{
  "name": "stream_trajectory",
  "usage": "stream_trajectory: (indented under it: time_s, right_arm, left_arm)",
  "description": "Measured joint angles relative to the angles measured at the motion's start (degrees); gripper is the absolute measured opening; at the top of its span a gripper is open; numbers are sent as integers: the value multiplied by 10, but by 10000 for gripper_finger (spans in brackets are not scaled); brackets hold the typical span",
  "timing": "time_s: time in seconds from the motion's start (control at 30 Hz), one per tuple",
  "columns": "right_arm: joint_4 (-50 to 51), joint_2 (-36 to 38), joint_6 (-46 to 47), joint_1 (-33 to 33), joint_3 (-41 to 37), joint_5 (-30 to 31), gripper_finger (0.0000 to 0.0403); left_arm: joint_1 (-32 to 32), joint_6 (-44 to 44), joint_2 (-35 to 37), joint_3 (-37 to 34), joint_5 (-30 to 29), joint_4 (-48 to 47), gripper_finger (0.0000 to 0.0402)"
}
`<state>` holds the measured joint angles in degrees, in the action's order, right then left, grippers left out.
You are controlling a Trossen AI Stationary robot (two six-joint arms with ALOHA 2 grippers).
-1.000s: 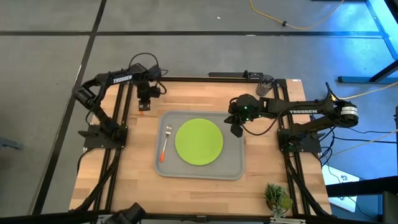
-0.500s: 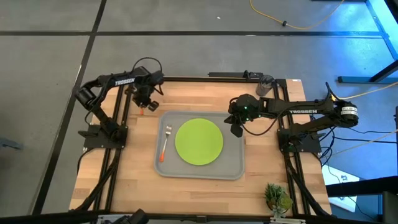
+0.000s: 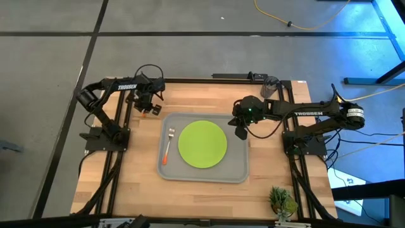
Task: Pick and place plate/cup/fork/spoon on tray
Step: Put the orange spoon on the gray serving tray to the right side of the orange fork
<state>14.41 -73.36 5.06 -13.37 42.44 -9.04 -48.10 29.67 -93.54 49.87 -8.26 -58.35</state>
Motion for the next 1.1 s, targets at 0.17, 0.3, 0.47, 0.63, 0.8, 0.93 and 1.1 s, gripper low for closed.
stream_trajectory:
  time_s: [0.17,0.3,0.47,0.63,0.8,0.93,1.1]
  right_arm:
    - [0,0,-9,0,0,0,6]
    - [0,0,-9,0,0,0,6]
    - [0,0,-8,0,0,0,6]
    - [-4,0,-9,0,0,0,6]
    - [-19,0,-10,0,0,0,6]
    - [-32,0,-11,0,0,0,6]
    - [-41,0,-11,0,0,0,6]
  left_arm:
    - [-2,-2,0,-10,-13,55,68]
    - [-1,-12,0,-10,-11,65,68]
    - [-2,-32,0,-11,41,45,67]
    - [-1,-33,0,-11,49,40,44]
    - [3,-33,0,-7,24,34,4]
    - [3,-62,0,8,21,32,13]
    - [1,-89,0,16,36,-4,29]
